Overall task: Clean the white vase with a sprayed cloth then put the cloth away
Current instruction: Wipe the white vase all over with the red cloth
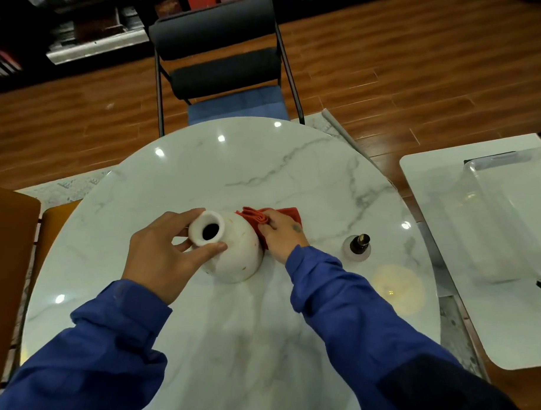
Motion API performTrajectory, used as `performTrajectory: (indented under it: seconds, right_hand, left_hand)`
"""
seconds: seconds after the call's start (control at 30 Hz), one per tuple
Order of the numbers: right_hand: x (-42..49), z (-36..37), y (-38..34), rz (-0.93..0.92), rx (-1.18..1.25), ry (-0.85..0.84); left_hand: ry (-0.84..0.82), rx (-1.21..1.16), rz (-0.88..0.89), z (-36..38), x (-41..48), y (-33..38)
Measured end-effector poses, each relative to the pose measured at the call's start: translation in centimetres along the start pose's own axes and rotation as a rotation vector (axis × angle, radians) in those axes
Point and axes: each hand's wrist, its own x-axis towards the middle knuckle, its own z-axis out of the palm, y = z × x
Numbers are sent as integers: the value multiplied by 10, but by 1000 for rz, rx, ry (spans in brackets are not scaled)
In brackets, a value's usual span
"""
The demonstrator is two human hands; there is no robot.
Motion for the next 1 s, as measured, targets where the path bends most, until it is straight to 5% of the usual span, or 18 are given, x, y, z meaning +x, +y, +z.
performTrajectory:
  seconds: [0.27, 0.63, 0.83, 1.0]
  right_hand:
    - [-76, 22, 26, -29, 189, 220]
    - [-13, 0, 2, -28, 54, 41]
    - [-69, 20, 35, -91, 34, 221]
    - [-55, 15, 35, -82, 40, 191]
  left_hand:
    - [28, -66, -5, 2, -1, -4]
    - [8, -12, 34, 2, -2, -3]
    - [9, -37, 37, 1, -1, -6]
    - [-6, -12, 49, -1, 0, -8]
